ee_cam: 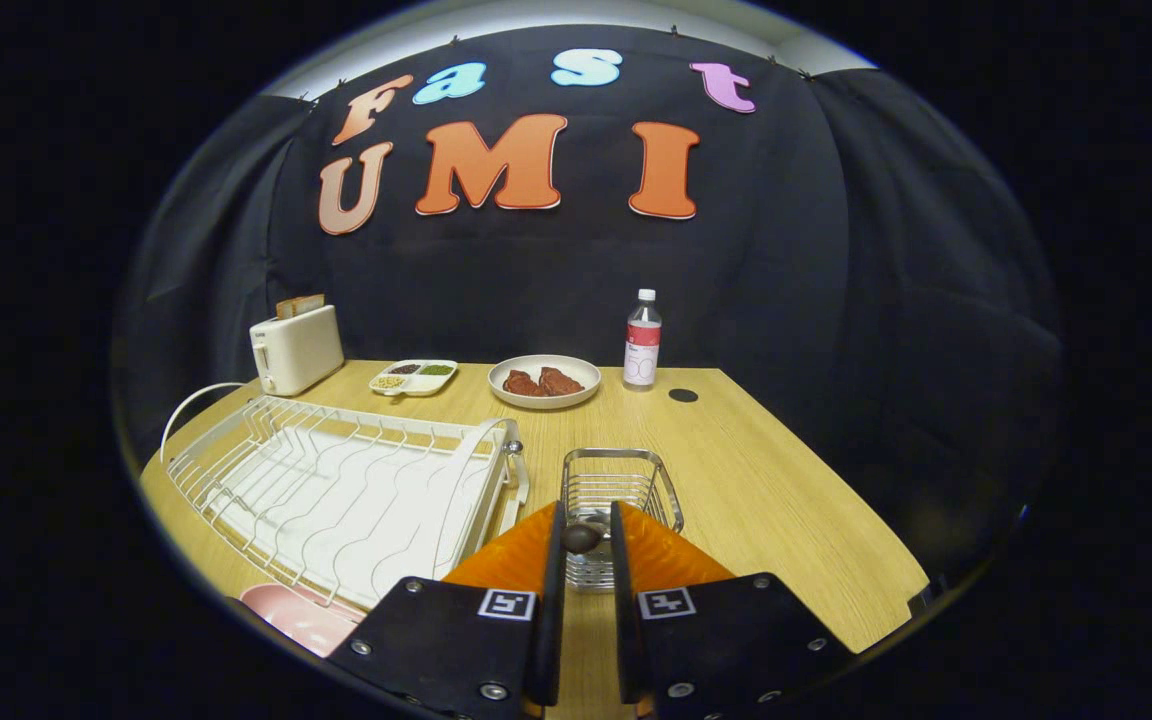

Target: Take the plate from the dish rack, then take the spoon from the basket and place it into the plate.

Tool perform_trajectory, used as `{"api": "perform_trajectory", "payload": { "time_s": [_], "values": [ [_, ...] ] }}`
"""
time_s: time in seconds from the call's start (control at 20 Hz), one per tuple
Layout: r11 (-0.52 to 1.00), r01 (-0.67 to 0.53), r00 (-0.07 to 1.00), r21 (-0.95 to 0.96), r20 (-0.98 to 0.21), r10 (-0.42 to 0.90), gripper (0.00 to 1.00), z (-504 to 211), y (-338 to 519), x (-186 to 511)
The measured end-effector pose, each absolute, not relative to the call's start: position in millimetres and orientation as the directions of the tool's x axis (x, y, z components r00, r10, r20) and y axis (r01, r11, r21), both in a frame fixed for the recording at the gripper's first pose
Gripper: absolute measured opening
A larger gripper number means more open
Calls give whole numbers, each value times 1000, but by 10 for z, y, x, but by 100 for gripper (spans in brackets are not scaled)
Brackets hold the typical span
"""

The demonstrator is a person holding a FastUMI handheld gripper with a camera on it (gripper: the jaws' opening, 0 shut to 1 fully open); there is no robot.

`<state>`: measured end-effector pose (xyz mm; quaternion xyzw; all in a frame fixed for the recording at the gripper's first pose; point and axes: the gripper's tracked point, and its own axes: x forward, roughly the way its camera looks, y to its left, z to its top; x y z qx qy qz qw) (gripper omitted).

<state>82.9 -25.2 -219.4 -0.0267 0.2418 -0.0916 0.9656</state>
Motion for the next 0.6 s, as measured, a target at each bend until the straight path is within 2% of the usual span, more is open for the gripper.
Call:
{"api": "perform_trajectory", "payload": {
  "time_s": [0.15,0.2,0.4,0.6],
  "values": [
    [982,162,869,-99,-457,-189,23,-2217,-280,858],
    [978,173,876,-120,-434,-208,17,-2175,-338,895],
    [988,138,891,-73,-427,-156,9,-2048,-248,958],
    [985,136,914,-104,-370,-165,9,-1688,-301,1072]
  ]
}}
